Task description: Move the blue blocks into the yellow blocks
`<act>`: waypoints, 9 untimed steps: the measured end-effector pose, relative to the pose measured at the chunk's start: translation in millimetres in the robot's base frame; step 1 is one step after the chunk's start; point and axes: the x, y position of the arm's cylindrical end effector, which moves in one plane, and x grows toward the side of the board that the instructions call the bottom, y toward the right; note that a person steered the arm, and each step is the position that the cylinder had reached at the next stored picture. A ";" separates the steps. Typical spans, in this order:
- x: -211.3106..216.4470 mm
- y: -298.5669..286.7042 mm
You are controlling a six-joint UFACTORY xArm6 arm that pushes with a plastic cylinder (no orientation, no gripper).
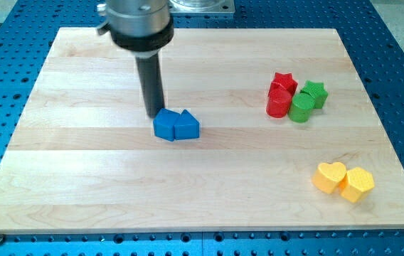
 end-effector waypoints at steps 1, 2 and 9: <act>-1.7 3.0; 1.2 -49.8; 9.9 189.0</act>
